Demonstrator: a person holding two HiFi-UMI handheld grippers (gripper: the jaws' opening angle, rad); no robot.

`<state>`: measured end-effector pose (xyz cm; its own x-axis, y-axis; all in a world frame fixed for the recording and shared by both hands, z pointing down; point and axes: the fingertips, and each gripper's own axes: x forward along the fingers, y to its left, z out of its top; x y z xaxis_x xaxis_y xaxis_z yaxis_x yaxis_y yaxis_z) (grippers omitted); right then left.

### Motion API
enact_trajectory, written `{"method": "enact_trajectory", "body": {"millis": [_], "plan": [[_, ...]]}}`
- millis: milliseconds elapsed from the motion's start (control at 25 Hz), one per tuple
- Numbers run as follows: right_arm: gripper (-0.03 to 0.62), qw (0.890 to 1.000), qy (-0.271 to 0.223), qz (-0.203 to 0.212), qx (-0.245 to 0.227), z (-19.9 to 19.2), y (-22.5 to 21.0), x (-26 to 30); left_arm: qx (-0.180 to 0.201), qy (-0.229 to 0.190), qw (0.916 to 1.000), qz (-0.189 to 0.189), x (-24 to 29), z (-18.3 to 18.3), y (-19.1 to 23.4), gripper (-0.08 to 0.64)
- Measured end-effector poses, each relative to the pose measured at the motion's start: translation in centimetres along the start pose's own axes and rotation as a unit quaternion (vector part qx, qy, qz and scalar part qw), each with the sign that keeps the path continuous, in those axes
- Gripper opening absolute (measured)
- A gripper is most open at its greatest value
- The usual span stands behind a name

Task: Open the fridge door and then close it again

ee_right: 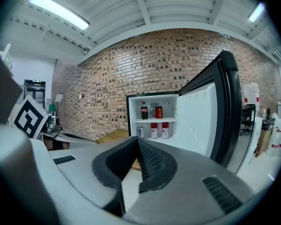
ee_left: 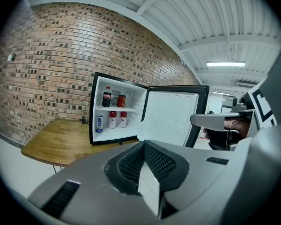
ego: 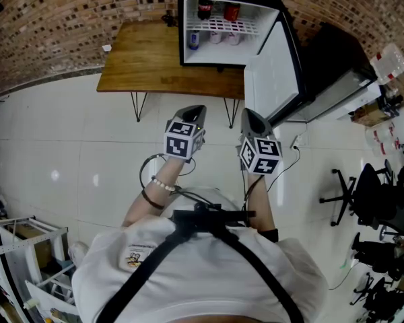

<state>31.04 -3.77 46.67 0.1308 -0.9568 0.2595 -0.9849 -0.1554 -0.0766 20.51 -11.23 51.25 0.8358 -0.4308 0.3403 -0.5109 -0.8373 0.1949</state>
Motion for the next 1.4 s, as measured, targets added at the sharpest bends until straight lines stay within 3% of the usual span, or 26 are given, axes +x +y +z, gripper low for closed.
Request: {"method": "enact_trajectory", "body": {"millis": [400,600,760,880,1040,1400], "plan": [[0.02,1.0,-0.004,-0.004,0.002,0.0,-0.5,-0.4,0.004,0.009,1.0,0.0,0.4,-0.4,-0.5,0.002],[0.023,0.999,-0.032,-0.021,-0.002,0.9,-1.2,-1.5,0.004,0.015,0.9999,-0.008,0.4,-0.4,-1.0,0.002],[0.195,0.996,-0.059,-0.069,0.001,1.9,-3.6,-3.2,0.006,0.018,0.9997,-0.017,1.0,-0.6,-1.8,0.002],[0.218,0.987,-0.098,-0.124,0.003,3.0,-6.2,-5.4,0.007,0.024,0.9994,-0.025,1.7,-0.9,-2.6,0.002],[0.323,0.979,-0.116,-0.167,0.007,3.4,-9.1,-7.1,0.007,0.028,0.9991,-0.031,2.3,-1.1,-3.7,0.002],[0.345,0.982,-0.089,-0.164,0.019,2.3,-12.7,-6.6,0.001,0.031,0.9991,-0.03,4.0,-1.3,-5.3,0.002]]}}
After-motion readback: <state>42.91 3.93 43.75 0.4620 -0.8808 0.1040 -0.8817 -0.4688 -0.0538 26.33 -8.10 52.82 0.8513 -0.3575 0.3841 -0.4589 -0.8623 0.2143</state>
